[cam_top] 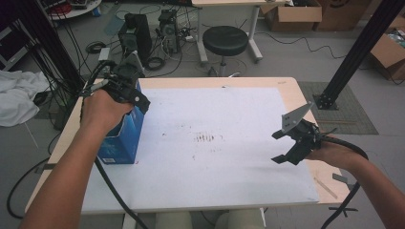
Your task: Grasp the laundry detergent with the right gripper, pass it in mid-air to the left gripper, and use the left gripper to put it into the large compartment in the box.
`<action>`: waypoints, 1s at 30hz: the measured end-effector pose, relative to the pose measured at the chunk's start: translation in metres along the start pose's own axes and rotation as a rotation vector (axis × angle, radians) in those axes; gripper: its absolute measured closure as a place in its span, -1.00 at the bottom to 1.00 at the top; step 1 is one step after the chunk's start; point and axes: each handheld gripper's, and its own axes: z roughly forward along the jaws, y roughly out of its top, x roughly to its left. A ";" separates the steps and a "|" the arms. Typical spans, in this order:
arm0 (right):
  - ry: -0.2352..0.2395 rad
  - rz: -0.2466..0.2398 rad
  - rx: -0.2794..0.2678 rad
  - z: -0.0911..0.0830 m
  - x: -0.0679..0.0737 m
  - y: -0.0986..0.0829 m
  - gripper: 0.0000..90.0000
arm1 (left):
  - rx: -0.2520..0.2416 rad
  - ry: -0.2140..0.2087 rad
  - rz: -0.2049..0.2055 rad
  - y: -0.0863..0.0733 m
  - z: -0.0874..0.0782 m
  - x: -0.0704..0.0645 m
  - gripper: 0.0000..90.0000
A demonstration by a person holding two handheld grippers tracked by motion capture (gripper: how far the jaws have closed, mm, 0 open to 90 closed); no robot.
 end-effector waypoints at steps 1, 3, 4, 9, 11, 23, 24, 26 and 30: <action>0.000 0.001 0.000 0.000 0.000 0.000 -0.64 | -0.001 -0.002 0.005 0.001 0.000 -0.002 -0.56; 0.001 0.001 0.001 0.001 0.000 0.001 -0.64 | -0.002 -0.008 0.014 0.003 0.001 -0.006 -0.56; 0.002 0.002 0.002 0.001 -0.001 0.001 -0.64 | -0.001 -0.012 0.020 0.004 0.001 -0.007 -0.56; 0.005 -0.003 0.007 0.003 -0.001 0.004 -0.64 | 0.013 -0.024 0.040 0.010 0.002 -0.014 -0.56; 0.005 -0.004 0.007 0.003 -0.002 0.005 -0.64 | 0.021 -0.028 0.043 0.012 0.003 -0.016 -0.56; 0.010 -0.005 0.012 0.006 -0.004 0.007 -0.64 | 0.066 -0.053 0.067 0.025 0.006 -0.028 -0.55; 0.009 -0.004 0.011 0.006 -0.004 0.007 -0.64 | 0.071 -0.052 0.071 0.027 0.006 -0.030 -0.55; 0.009 0.000 0.010 0.006 -0.004 0.007 -0.64 | 0.077 -0.053 0.075 0.029 0.007 -0.034 -0.55; 0.009 0.000 0.014 0.006 -0.004 0.007 -0.64 | 0.097 -0.056 0.089 0.035 0.011 -0.042 -0.55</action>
